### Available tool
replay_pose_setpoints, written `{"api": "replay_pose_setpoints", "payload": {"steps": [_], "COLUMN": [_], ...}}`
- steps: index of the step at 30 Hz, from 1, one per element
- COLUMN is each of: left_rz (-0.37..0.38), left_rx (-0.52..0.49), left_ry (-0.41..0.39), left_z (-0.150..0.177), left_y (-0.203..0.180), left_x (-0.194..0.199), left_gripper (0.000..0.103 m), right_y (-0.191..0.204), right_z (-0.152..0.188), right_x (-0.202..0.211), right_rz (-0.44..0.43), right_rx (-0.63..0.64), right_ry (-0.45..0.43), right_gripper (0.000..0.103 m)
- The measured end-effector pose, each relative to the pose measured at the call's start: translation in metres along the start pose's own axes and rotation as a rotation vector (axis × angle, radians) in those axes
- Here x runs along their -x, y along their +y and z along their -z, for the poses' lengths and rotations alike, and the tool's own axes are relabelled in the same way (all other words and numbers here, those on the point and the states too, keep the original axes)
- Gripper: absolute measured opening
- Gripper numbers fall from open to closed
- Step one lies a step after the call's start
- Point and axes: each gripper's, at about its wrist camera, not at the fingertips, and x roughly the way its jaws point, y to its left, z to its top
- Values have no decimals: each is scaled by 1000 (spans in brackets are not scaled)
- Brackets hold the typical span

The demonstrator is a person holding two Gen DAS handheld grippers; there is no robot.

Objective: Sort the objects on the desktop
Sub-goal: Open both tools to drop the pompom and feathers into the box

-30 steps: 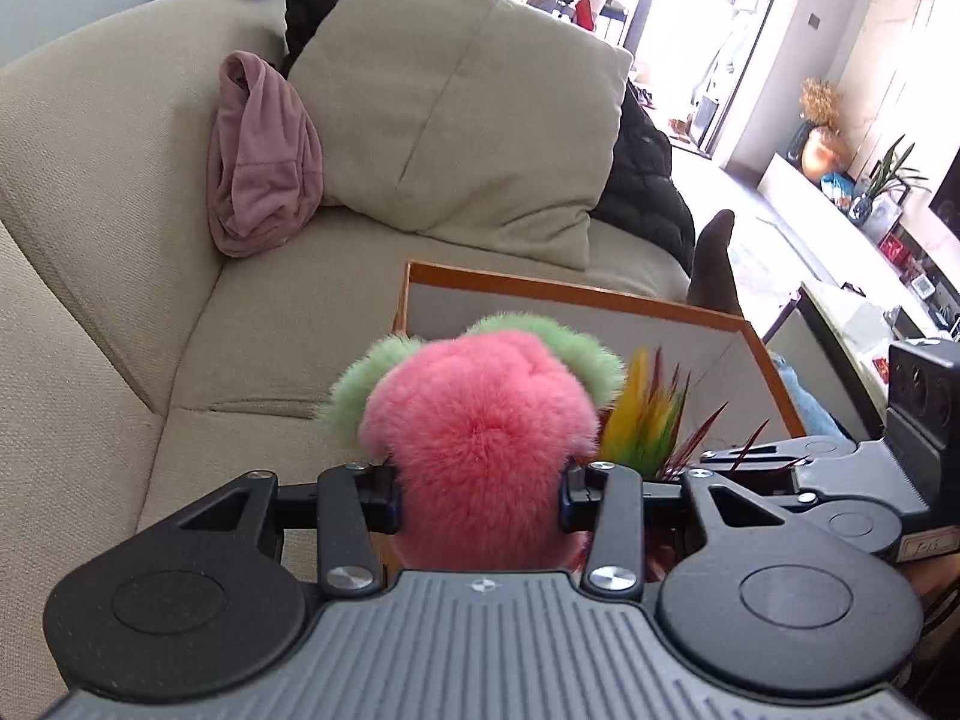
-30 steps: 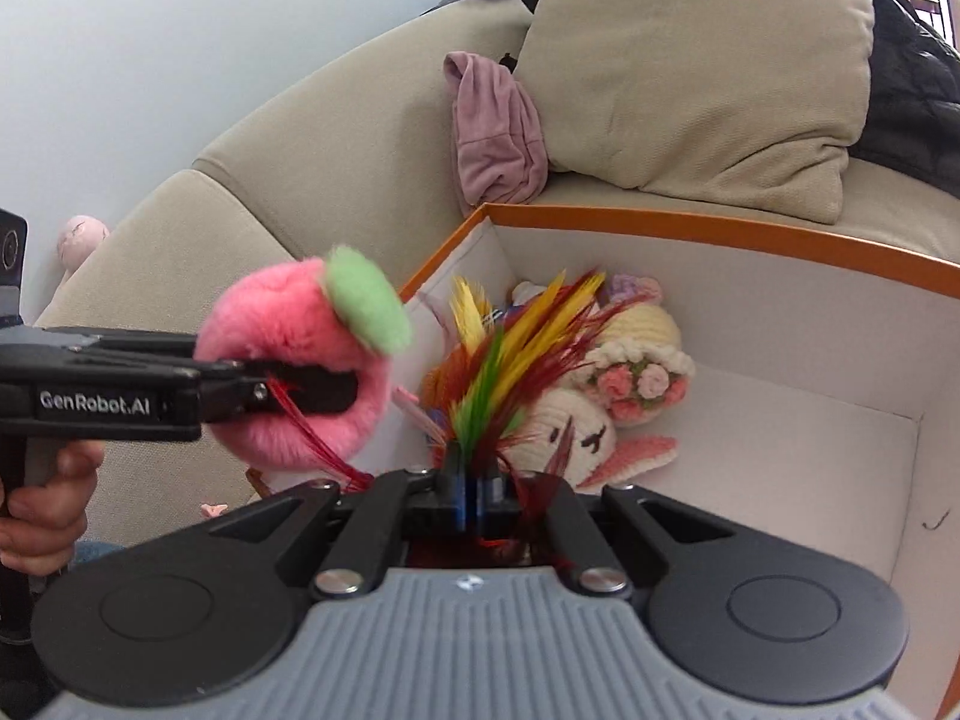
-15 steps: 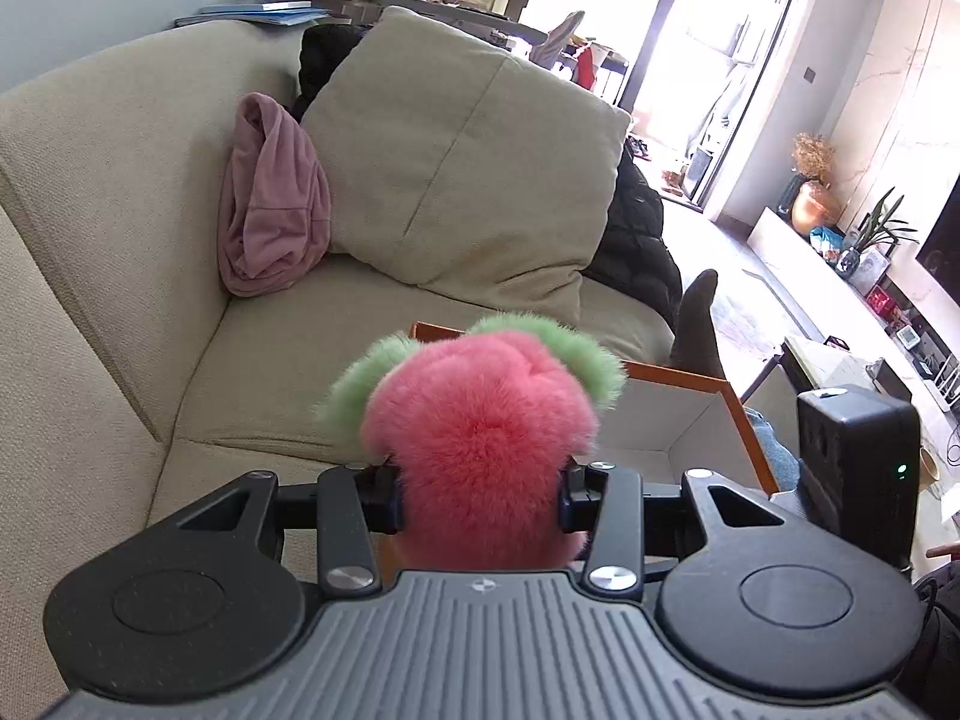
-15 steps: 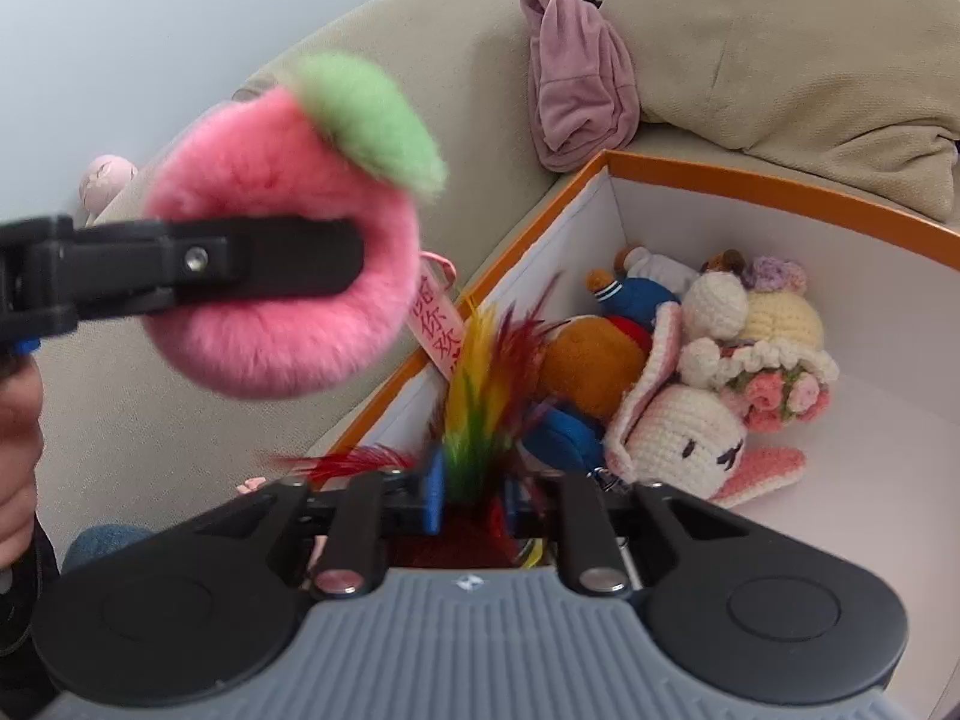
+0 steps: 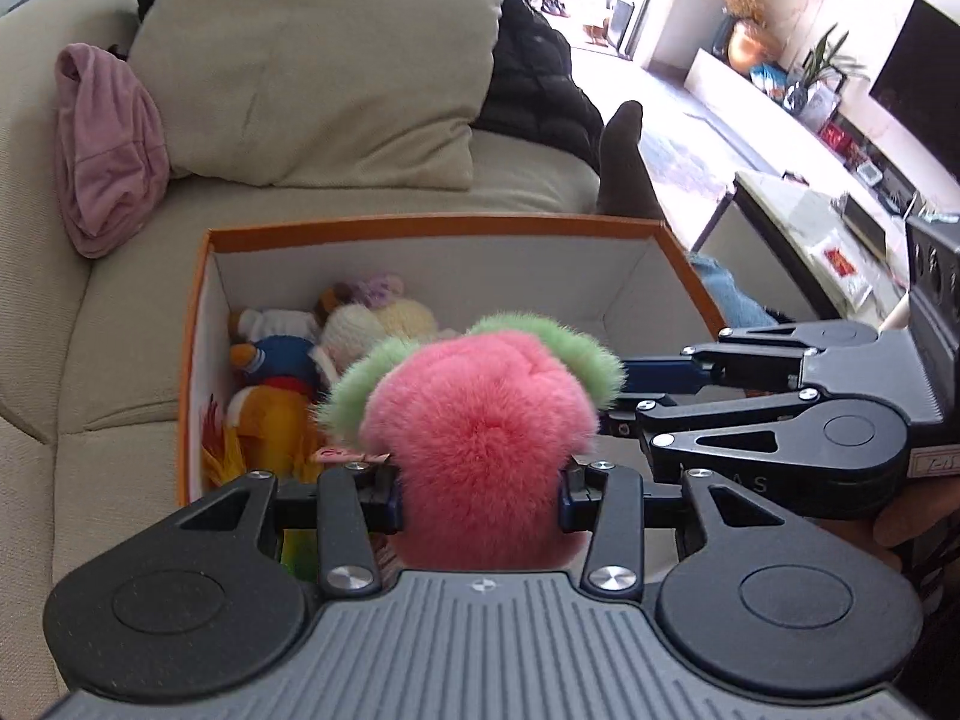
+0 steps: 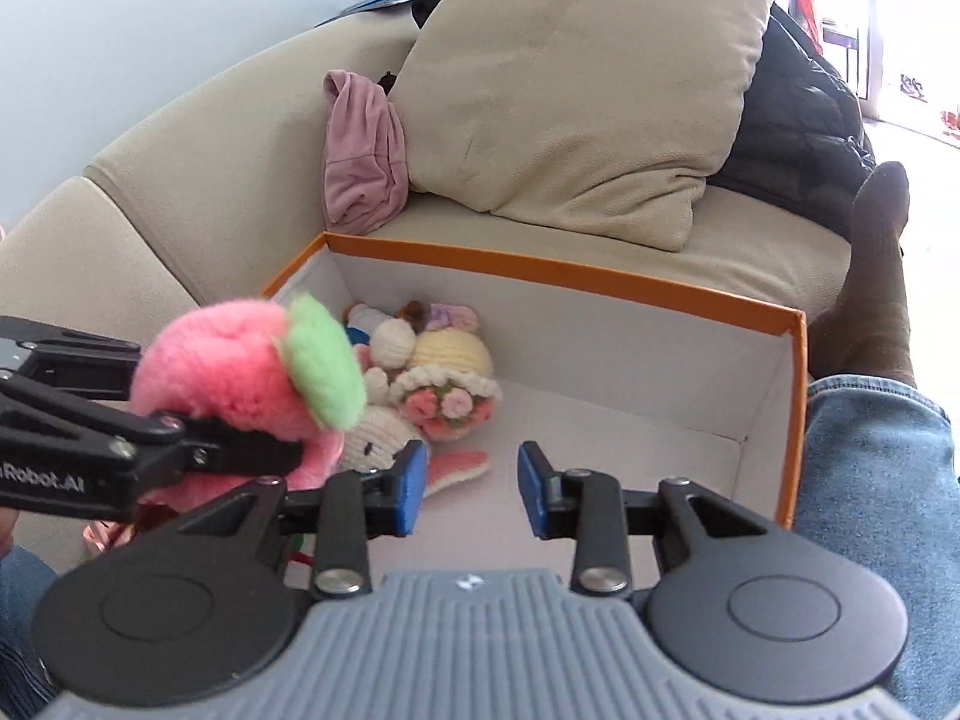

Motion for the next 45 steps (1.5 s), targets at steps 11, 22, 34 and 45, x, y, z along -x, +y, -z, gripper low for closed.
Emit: {"api": "replay_pose_setpoints", "payload": {"steps": [11, 22, 34, 45], "left_rz": [-41, -163, -183, -141], "left_rx": [1, 175, 337, 328], "left_ry": [104, -152, -183, -186], "left_z": [14, 25, 45, 53], "left_y": [7, 49, 98, 104], "left_x": [-10, 54, 61, 60], "left_gripper": [51, 52, 44, 44], "right_y": [8, 16, 53, 77], "right_z": [10, 10, -4, -8], "right_x": [-26, -56, -88, -99], "right_rz": [-60, -139, -229, -250], "right_rx": [80, 23, -11, -34], "right_ry": [130, 333, 446, 434], "right_gripper": [37, 36, 24, 18]}}
